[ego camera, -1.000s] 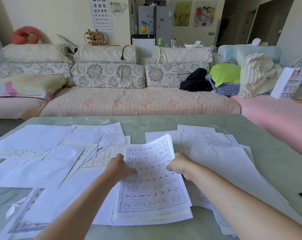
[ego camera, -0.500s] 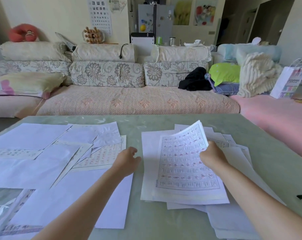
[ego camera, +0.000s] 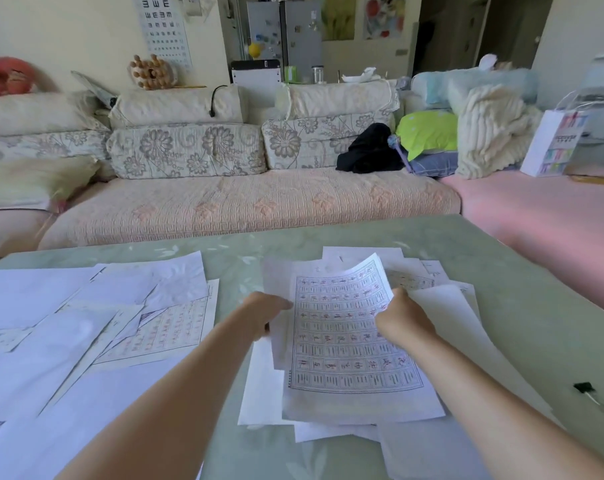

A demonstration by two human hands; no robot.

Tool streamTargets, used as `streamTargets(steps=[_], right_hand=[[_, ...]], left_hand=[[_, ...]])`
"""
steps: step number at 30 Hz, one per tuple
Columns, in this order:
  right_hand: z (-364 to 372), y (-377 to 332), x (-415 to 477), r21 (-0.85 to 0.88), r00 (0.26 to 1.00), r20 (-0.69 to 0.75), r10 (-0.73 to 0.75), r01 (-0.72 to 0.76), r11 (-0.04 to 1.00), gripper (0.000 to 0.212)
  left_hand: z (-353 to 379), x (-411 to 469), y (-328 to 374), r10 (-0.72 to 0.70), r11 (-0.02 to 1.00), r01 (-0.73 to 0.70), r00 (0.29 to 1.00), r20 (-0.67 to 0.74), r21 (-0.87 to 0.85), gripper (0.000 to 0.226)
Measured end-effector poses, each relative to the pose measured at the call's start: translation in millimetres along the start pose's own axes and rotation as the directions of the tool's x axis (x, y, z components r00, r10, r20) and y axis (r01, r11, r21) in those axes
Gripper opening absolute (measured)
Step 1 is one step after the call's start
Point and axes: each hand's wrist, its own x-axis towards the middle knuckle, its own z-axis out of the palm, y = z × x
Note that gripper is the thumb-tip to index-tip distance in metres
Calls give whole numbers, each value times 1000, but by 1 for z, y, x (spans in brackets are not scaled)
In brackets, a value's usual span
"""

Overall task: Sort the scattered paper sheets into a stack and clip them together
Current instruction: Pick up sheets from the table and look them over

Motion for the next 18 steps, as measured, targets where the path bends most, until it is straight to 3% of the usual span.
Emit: streamTargets(steps=[8, 11, 15, 18], right_hand=[[-5, -3, 1, 83, 999, -18, -30, 31, 996, 36], [-3, -12, -4, 151, 997, -21, -69, 72, 986, 36], [10, -33, -19, 232, 990, 30, -135, 124, 965, 36], [30, -50, -32, 277, 981, 93, -172, 141, 950, 37]], left_hand=[[3, -4, -7, 139, 986, -130, 987, 81, -106, 27], [-16, -11, -9, 158, 980, -158, 987, -10, -124, 21], [-68, -21, -22, 231, 973, -232, 953, -198, 16, 13], [-115, -35, -35, 274, 962, -256, 900, -340, 98, 24]])
